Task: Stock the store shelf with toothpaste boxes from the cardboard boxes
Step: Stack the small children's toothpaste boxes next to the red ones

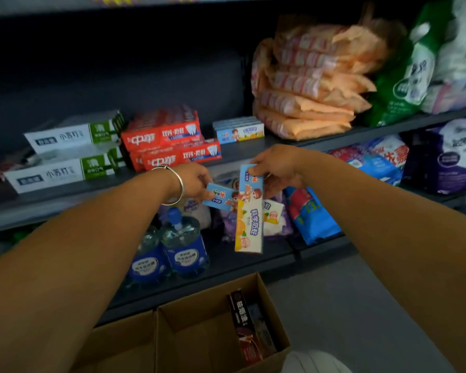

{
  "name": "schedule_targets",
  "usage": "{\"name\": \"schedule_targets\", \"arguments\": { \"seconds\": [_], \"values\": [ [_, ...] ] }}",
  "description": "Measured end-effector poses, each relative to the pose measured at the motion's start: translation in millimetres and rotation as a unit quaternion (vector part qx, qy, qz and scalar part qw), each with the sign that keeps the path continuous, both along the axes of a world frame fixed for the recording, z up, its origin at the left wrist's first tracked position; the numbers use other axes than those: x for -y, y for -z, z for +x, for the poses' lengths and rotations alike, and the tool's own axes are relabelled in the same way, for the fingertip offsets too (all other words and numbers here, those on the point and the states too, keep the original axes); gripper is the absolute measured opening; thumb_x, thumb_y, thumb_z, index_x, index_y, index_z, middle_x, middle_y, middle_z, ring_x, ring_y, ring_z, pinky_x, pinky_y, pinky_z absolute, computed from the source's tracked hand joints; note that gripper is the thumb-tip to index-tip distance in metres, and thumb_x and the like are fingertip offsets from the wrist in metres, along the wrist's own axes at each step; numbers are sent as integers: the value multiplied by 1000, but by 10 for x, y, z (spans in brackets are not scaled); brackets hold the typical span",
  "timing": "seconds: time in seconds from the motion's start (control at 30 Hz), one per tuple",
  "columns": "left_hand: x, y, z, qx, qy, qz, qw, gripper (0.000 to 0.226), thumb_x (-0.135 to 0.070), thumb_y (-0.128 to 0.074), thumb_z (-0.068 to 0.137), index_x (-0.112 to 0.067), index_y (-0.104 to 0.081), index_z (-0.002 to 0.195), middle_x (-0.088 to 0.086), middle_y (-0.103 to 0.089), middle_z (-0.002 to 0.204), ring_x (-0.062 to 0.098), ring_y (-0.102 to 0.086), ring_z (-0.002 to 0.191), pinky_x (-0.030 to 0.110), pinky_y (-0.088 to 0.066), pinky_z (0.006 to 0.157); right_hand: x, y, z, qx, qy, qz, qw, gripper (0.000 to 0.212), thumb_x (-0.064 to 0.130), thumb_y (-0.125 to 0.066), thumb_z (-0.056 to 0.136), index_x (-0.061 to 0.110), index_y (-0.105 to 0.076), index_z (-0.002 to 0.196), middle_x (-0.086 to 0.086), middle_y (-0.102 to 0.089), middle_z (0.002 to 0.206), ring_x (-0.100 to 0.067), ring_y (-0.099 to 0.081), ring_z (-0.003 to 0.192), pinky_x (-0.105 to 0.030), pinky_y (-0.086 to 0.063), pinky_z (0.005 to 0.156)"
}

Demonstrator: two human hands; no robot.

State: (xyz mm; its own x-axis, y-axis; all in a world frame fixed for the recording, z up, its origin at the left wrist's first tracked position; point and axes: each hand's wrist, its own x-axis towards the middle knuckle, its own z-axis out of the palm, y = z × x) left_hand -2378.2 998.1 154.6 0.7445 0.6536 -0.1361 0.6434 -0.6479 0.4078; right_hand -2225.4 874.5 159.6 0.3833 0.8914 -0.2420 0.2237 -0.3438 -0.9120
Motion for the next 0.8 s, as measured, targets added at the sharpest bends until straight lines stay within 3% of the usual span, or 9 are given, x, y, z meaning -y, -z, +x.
{"name": "schedule_targets", "arguments": {
  "seconds": [0.1, 0.23, 0.33, 0.4, 0.5, 0.6, 0.8],
  "values": [
    [7, -166, 10, 34, -12, 9, 999, 20, -15, -70, 82, -10, -63, 99, 9, -66, 102, 24, -62, 95, 40, -50, 92, -13, -184, -20, 24, 17, 32, 999, 28, 9, -50, 96, 2, -53, 123, -11, -63, 81, -21, -61, 66, -41, -55, 71],
    [-24, -332, 40, 79, -33, 11, 996, 25, -13, -70, 82, -6, -62, 105, 9, -64, 100, 24, -62, 93, 35, -49, 92, -73, -367, 29, 33, 51, 68, 996, 29, 10, -58, 92, -2, -57, 118, -9, -65, 76, -15, -64, 53, -27, -54, 49],
    [-96, -417, 87, 114, -50, 14, 992, 11, -11, -70, 82, -10, -62, 89, 11, -66, 96, 21, -61, 83, 33, -50, 85, -120, -454, 82, 51, 72, 74, 993, 23, 11, -60, 90, -4, -56, 108, -11, -65, 75, -20, -63, 62, -35, -56, 60],
    [-172, -462, 131, 136, -59, 13, 989, 14, -10, -71, 80, -14, -58, 78, 13, -68, 97, 23, -64, 82, 36, -53, 85, -146, -487, 125, 47, 85, 80, 992, 13, 11, -61, 90, 1, -54, 95, -11, -64, 73, -20, -63, 63, -36, -55, 64],
    [-280, -544, 214, 156, -72, 26, 985, 16, -11, -72, 79, -12, -57, 83, 13, -68, 104, 28, -65, 93, 40, -52, 90, -214, -526, 204, 44, 113, 95, 988, 16, 10, -62, 90, 4, -50, 81, -12, -64, 75, -23, -63, 65, -39, -56, 66],
    [-374, -623, 318, 174, -85, 43, 980, 18, -13, -72, 80, -12, -59, 93, 10, -65, 107, 27, -63, 100, 38, -50, 92, -308, -560, 295, 38, 144, 104, 983, 17, 11, -64, 88, 4, -49, 83, -17, -66, 85, -28, -66, 72, -43, -57, 70],
    [-572, -690, 532, 217, -84, 68, 970, 19, -9, -72, 79, -17, -56, 82, 12, -68, 104, 27, -65, 94, 39, -54, 86, -477, -596, 478, 43, 178, 119, 976, 18, 12, -64, 88, -1, -54, 96, -19, -68, 96, -29, -67, 78, -37, -57, 63]
  ]
}}
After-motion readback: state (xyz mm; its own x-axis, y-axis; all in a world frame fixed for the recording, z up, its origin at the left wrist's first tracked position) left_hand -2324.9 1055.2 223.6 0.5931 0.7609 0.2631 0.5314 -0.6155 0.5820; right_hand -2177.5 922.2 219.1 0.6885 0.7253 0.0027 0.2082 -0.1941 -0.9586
